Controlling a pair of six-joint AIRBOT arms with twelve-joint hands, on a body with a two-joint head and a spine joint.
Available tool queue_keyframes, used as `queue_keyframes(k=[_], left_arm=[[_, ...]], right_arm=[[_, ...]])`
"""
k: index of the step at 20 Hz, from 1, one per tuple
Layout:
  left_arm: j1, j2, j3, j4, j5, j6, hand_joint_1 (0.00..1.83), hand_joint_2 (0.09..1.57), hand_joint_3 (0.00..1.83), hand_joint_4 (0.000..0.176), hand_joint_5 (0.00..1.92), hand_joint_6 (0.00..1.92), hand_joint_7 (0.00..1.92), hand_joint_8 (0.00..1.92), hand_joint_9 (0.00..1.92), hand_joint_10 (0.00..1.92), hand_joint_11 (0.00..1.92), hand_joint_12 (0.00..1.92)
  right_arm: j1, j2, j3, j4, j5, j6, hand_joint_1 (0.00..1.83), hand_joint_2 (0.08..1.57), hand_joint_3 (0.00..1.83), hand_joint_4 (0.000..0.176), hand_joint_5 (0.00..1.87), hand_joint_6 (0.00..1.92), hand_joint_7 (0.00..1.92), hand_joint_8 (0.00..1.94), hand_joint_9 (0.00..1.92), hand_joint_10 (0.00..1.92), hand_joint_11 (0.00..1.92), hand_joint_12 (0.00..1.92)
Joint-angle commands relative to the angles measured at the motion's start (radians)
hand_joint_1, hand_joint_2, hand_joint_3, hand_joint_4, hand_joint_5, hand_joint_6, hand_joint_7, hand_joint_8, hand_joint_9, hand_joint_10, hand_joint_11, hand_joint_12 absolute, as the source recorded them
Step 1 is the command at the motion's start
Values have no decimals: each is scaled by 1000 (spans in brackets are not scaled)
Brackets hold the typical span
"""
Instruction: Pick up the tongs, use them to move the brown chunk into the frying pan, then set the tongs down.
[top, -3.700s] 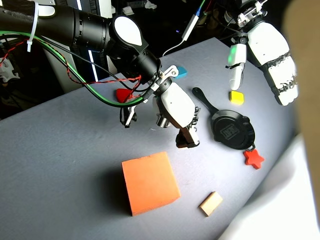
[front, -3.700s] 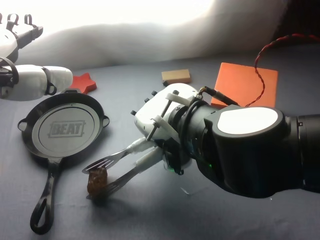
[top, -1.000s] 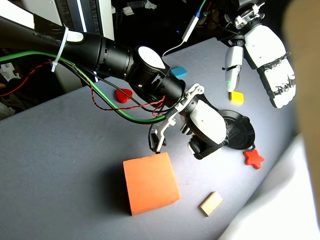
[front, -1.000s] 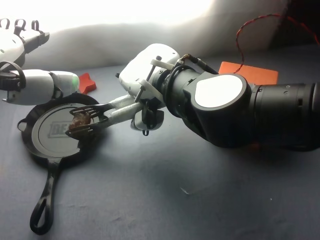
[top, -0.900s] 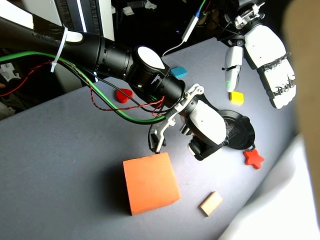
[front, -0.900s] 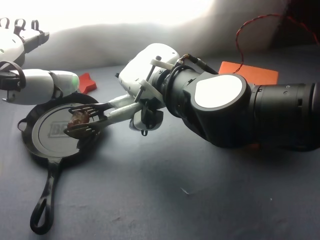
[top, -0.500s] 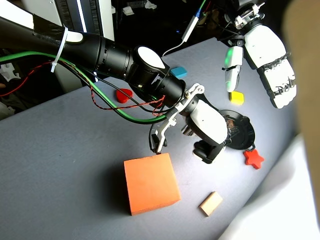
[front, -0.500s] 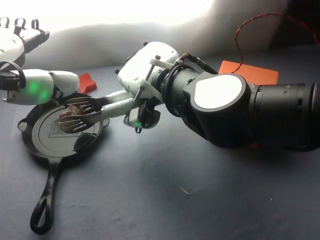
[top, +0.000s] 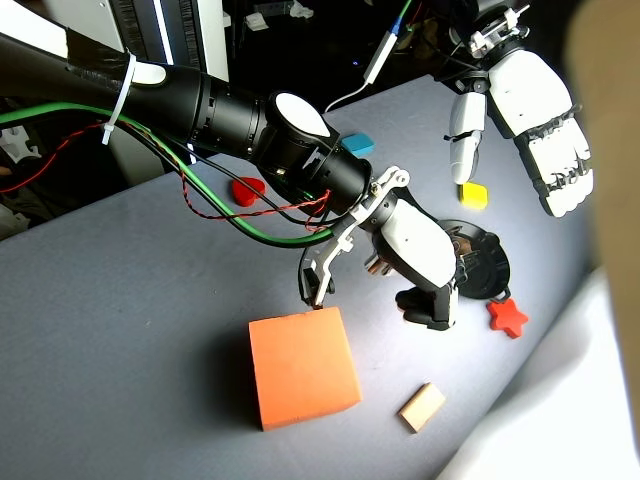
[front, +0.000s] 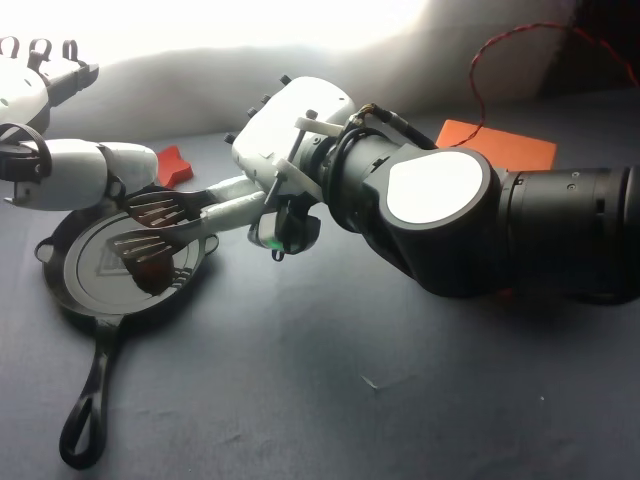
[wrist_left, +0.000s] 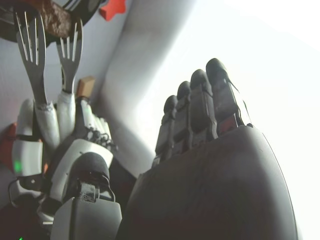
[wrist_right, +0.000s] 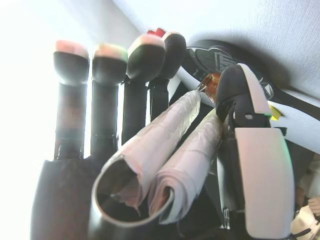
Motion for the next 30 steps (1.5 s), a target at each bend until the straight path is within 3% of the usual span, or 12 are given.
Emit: queue_keyframes(k=[1,7,8,13,17,19,23,25,28,30], left_arm=[[-10,3,5,58,-52,1,0,1214,0,0,69,4,107,2,107,4,0,347],[-10,3,4,58,-52,1,0,1209,0,0,65,4,107,3,110,3,0,351],[-10,4,4,58,-52,1,0,1216,2,0,62,2,103,1,104,1,0,328],[-8,5,-1,58,-55,-4,0,1213,0,0,51,2,100,0,104,1,0,319],[-7,5,-2,58,-60,-3,0,1216,0,0,43,1,93,2,98,2,0,346],[-3,5,-4,58,-59,-1,0,1214,0,0,45,3,99,4,103,4,0,348],[6,5,-7,57,-51,-1,0,1215,0,0,76,7,109,1,110,2,0,370],[21,5,-14,54,-30,-1,0,1219,1,0,48,2,99,1,106,1,0,327],[45,2,-36,54,-23,-1,0,1214,0,0,52,4,93,1,97,1,0,316],[69,-10,-45,54,-23,-20,0,1212,0,0,60,6,96,2,99,2,0,321]], right_arm=[[6,3,-5,-59,-31,0,502,1368,0,0,782,1197,982,1466,898,1837,709,1921],[17,36,-51,-59,-57,-7,535,1355,0,0,814,1130,990,1438,884,1806,697,1921],[30,100,-140,-59,-74,-18,531,1360,1,0,813,1129,993,1441,898,1812,701,1921],[21,243,-341,-76,-138,-40,510,1368,2,0,818,1112,997,1453,909,1844,742,1921],[-21,357,-467,-86,-211,-31,545,1359,0,0,792,1153,1003,1448,908,1817,723,1921],[-68,401,-519,-153,-254,2,536,1361,0,0,817,1137,1016,1447,927,1819,731,1921],[-146,438,-558,-246,-289,70,541,1368,2,0,805,1136,979,1452,870,1828,690,1921],[-205,428,-550,-380,-337,146,543,1355,0,0,812,1106,941,1352,812,1739,663,1921],[-230,402,-522,-399,-367,199,556,1349,0,0,756,1202,899,1277,772,1626,605,1921],[-245,377,-493,-401,-369,201,551,1343,0,0,765,1075,875,1199,741,1578,562,1921]])
